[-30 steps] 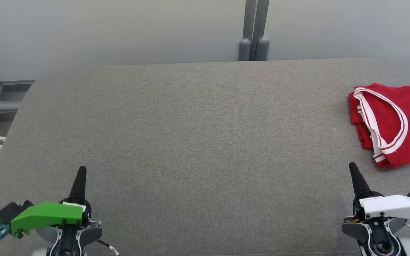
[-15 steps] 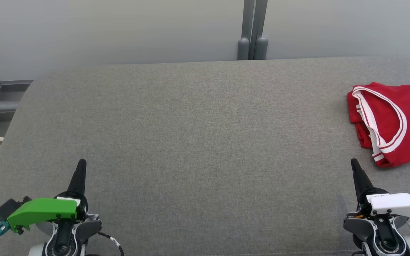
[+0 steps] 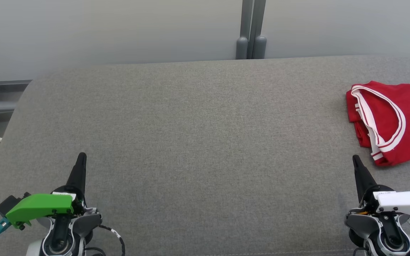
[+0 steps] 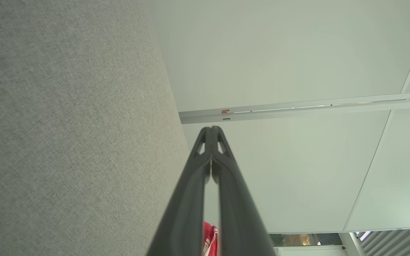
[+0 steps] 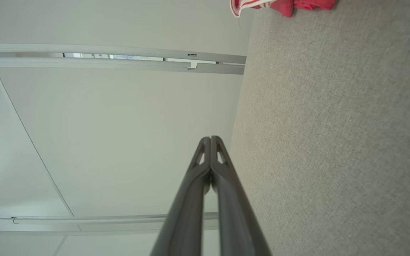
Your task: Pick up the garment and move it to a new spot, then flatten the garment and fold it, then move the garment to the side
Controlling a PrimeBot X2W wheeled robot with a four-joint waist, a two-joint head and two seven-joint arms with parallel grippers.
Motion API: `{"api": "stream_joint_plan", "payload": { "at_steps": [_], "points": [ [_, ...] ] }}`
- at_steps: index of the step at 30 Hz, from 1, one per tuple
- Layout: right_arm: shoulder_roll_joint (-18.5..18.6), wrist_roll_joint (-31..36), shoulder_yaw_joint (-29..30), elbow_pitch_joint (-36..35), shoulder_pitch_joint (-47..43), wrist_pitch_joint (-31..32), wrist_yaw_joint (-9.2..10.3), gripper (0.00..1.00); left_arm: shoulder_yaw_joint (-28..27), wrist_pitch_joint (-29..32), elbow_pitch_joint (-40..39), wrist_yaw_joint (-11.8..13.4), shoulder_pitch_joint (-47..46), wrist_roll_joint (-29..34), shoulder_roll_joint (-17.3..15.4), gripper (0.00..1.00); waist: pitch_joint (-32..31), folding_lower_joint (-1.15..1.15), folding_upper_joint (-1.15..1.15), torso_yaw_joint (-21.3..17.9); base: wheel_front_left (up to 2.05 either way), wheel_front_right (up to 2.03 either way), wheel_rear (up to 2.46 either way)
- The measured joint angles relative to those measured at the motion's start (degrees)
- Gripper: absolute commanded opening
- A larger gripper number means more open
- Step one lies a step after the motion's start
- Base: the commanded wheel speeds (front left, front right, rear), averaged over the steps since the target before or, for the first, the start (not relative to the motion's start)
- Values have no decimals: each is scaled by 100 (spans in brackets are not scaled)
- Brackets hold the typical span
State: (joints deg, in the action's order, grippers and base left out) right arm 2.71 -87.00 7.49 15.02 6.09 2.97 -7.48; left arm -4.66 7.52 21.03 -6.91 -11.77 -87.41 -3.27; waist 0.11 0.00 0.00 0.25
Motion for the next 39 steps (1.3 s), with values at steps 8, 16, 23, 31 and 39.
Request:
{"api": "stream_joint_plan", "payload": {
  "at_steps": [8,16,23,31,39],
  "points": [
    [2,-310,33,-49,6,69,0,0,-54,87,7,-22,-65,-259,26,0,9,0,0,-17,0,0,0],
    [4,-509,53,-78,8,107,0,0,-83,148,13,-47,-126,-449,43,0,15,0,0,-28,0,0,0],
    [4,-511,53,-79,8,107,0,0,-85,148,13,-47,-126,-456,44,0,15,0,0,-28,0,0,0],
    [4,-511,54,-79,9,107,0,0,-85,148,14,-47,-126,-456,44,0,15,0,0,-28,0,0,0],
    [4,-511,54,-79,9,107,0,0,-85,148,14,-47,-126,-456,44,0,15,0,0,-28,0,0,0]
  ]
}}
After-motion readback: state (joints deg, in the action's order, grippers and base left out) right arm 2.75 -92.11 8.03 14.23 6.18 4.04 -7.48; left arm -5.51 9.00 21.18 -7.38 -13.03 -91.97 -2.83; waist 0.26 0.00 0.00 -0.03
